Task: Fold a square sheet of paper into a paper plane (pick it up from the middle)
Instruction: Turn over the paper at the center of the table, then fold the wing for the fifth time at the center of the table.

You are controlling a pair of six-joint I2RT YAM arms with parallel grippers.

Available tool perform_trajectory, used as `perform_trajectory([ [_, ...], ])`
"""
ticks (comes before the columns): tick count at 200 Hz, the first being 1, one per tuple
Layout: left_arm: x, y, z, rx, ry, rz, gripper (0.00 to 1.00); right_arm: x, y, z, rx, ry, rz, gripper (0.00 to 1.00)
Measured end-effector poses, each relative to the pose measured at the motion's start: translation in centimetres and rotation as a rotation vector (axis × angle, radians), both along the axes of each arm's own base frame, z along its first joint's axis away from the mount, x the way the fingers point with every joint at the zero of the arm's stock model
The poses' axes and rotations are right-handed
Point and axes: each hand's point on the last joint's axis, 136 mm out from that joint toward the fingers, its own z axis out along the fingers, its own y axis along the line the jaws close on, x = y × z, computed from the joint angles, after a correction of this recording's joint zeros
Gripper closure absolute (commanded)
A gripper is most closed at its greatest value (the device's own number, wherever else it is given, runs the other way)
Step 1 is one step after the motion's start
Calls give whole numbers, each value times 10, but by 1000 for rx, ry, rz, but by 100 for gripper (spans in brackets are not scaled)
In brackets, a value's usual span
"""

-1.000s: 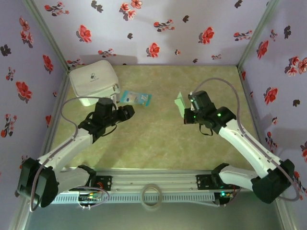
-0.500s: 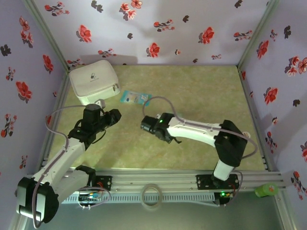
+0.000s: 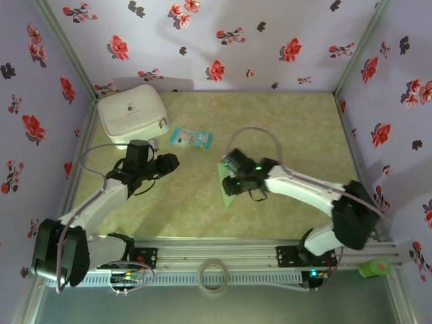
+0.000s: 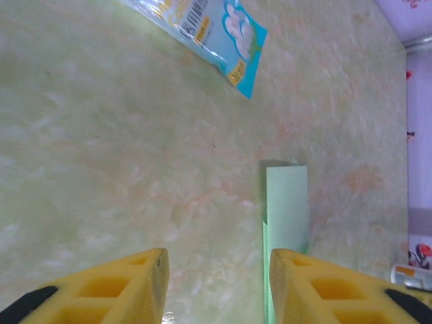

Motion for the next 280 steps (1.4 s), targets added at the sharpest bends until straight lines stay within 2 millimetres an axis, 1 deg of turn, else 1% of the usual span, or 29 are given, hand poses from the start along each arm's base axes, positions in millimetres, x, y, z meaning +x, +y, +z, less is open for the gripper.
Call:
perform_trajectory([
  [12,3,-9,-2,-14,16,-27,56,8,-8,-2,111,32,-102,71],
  [25,5,-19,-2,-26,25,-58,57,12,-10,-11,205,96,-184,81],
  [30,6,-24,-1,-31,26,-71,58,13,-9,-15,235,120,-205,83],
  [52,11,-46,0,-48,36,-131,61,15,-6,-35,328,229,-294,87],
  [74,12,-62,-4,-59,56,-169,63,16,7,-45,387,300,-316,89],
  [107,8,-76,-16,-64,105,-195,66,23,22,-54,455,341,-334,90],
  [128,7,-85,-22,-69,131,-216,68,25,23,-64,447,355,-346,91],
  [146,6,-95,-27,-80,156,-233,74,22,21,-78,419,382,-358,90],
  [160,5,-104,-30,-90,167,-252,76,20,21,-86,407,400,-361,90],
  [207,1,-136,-51,-130,229,-307,81,23,28,-85,438,402,-338,90],
  [236,3,-153,-55,-142,240,-327,82,23,28,-85,439,402,-338,89],
  [258,8,-161,-62,-148,245,-327,83,23,28,-85,439,404,-340,89],
  [280,12,-164,-76,-142,273,-316,85,24,29,-84,441,404,-342,88],
])
